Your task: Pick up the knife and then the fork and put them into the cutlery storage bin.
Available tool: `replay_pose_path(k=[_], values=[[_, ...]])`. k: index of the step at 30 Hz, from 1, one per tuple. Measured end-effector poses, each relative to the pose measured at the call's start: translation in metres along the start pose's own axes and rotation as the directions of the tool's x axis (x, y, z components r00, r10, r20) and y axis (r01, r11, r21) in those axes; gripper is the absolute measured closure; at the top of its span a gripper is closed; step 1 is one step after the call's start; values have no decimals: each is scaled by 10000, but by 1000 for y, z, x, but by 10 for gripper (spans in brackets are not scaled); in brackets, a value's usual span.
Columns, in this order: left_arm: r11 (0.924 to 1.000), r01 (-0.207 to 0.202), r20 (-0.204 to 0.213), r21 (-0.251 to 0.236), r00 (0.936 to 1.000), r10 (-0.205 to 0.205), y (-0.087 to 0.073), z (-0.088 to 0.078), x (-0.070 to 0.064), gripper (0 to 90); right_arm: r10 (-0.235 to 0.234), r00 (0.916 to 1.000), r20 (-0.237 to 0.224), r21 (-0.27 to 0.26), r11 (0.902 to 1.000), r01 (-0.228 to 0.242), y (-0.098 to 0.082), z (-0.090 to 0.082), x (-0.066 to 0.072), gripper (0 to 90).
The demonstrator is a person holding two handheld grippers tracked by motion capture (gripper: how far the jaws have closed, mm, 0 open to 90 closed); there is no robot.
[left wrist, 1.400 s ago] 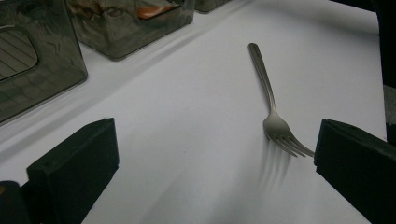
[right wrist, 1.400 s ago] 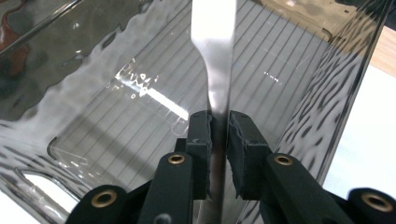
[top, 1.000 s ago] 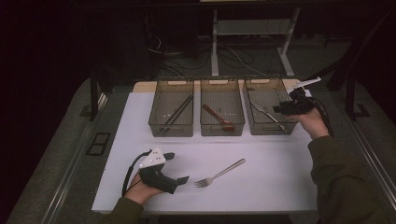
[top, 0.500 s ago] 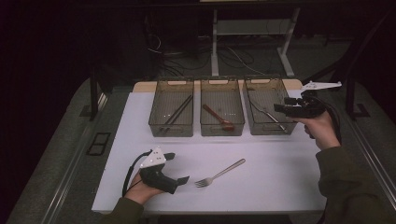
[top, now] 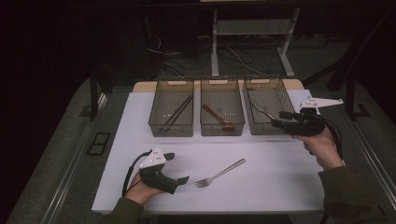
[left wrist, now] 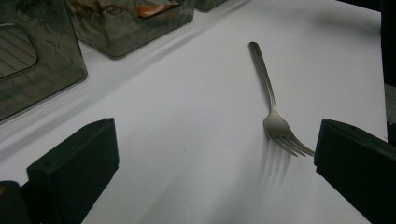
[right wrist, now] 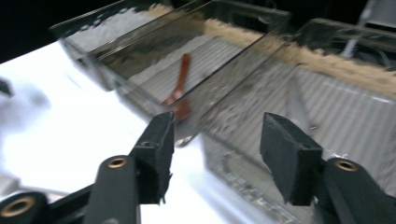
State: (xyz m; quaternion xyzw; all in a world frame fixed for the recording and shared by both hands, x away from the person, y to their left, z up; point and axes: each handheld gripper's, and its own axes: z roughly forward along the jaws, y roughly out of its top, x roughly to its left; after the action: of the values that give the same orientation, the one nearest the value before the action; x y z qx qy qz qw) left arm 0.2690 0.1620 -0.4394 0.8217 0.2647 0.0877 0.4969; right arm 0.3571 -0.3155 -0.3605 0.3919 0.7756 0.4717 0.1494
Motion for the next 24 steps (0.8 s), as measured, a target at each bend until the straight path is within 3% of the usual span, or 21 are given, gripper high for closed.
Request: replay_pose_path(k=[10,17,24], values=[[10000,-27,-70,-25,10000,27,0,-2,0,0,-554,9940,-943,713,9955,622,-21,13,32,563],[10000,1,-53,-47,10000,-1,0,-2,0,0,-845,9848,-1515,1203,9874,1033,-29,33,50,646],[10000,-9,-51,-23,10000,9,0,-1,0,0,-1064,9755,-1928,1847,9724,1425,-37,57,68,775]])
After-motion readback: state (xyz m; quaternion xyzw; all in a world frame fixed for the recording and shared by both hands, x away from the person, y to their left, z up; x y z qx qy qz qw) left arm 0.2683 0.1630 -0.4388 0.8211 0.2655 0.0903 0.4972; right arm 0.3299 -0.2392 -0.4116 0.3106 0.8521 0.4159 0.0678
